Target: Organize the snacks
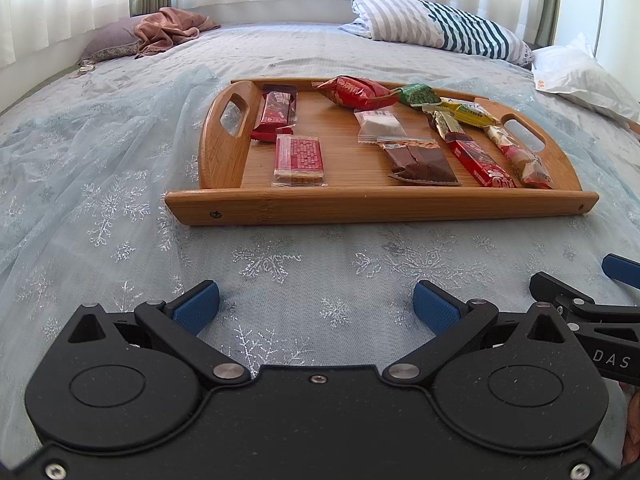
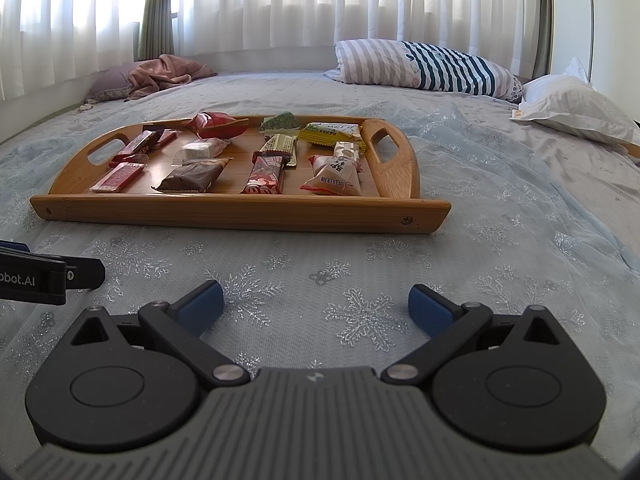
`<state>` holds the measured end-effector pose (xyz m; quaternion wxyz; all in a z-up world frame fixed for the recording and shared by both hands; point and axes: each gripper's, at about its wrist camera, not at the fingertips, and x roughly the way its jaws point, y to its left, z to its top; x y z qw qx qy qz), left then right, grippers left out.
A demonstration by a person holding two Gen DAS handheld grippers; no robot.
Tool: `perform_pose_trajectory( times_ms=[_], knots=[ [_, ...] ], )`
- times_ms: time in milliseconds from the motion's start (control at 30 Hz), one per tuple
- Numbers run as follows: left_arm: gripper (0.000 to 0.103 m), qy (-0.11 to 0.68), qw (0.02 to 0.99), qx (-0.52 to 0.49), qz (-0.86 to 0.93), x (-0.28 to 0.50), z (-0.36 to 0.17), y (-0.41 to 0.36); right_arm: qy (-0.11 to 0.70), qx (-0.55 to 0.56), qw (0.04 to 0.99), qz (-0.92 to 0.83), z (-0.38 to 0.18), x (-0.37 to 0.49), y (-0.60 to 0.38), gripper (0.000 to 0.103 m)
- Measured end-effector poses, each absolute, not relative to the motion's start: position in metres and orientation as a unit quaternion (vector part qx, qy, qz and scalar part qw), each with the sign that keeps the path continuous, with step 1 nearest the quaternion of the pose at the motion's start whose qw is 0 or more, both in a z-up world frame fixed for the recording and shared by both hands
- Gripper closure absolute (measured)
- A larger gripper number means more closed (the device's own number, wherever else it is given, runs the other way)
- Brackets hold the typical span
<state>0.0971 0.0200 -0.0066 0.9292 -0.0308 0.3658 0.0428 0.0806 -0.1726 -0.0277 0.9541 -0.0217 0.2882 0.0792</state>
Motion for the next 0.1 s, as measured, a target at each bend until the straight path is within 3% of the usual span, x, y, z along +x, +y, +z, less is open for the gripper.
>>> perform_pose_trajectory(
  times_ms=[100],
  knots=[
    [0.000,0.365,0.929,-0.031,0.043,0.0970,-0.0067,0.0199,0.288,-0.022,0.954,0.079,-0.0277,0.0807,-0.1726,0.000]
  ],
)
